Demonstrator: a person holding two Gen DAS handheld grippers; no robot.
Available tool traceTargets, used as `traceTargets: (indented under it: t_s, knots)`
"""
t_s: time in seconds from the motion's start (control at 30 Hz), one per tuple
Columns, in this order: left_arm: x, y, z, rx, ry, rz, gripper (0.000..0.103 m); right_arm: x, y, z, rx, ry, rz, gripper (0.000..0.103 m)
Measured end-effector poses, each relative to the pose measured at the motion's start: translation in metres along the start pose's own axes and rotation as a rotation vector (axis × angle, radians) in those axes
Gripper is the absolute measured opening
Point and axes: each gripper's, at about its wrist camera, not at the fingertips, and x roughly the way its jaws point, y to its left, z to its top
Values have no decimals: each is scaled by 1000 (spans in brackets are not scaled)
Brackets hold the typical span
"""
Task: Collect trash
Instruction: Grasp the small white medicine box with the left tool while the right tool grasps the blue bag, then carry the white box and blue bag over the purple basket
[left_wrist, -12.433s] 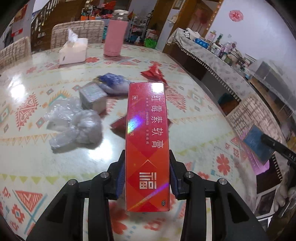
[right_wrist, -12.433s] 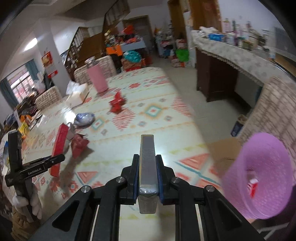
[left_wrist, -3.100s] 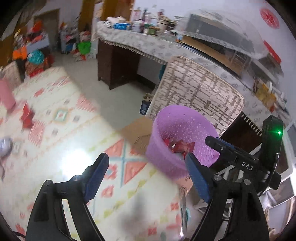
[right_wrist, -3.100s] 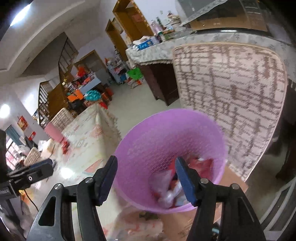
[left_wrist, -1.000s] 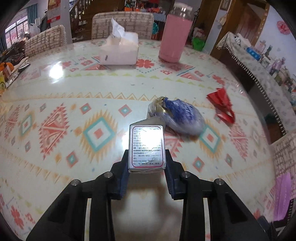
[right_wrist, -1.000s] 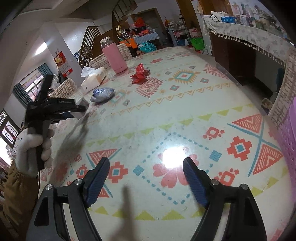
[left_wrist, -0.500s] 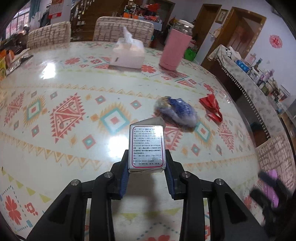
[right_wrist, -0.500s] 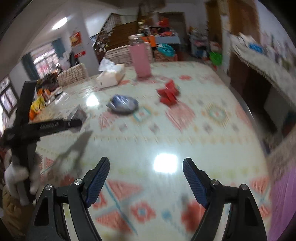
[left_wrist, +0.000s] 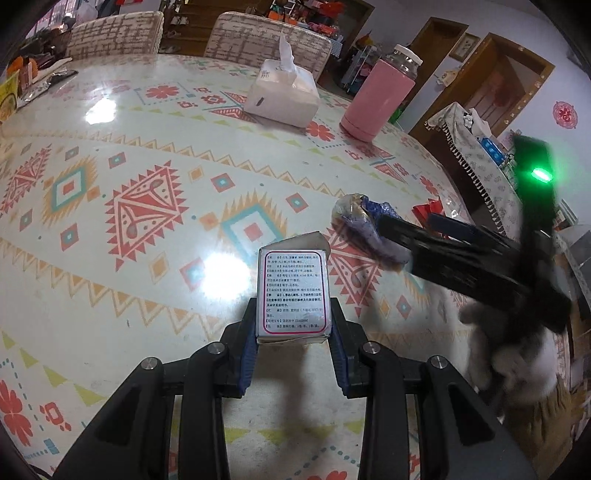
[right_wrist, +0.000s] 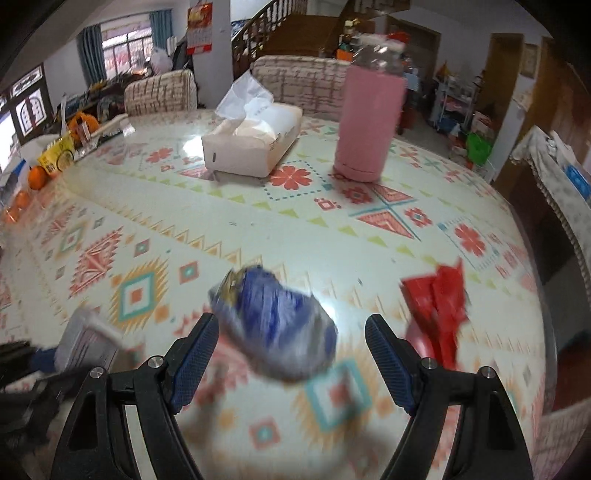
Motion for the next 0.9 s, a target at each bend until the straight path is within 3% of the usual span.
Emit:
traceTargets:
  t_s: [0.2, 0.27, 0.3, 0.33, 0.57, 0.9]
  knots:
    - [0, -1, -1, 0, 5, -4, 33, 22, 5, 1, 5, 32, 24, 85]
    - [0, -1, -1, 1, 2, -2, 33, 22, 7, -4, 24, 34, 26, 74]
    - [0, -1, -1, 3, -1, 0, 33, 22, 8, -7, 33, 45, 18, 51]
    - [-1, -2, -1, 7, -8, 6, 33, 19, 7, -10, 45, 37, 17, 50]
    - [-10, -15, -6, 68, -70, 65, 33, -24, -9, -43, 164, 8, 12, 47]
    - [-23, -37, -16, 167, -171, 143, 33, -117, -27, -130, 326, -45, -12, 48]
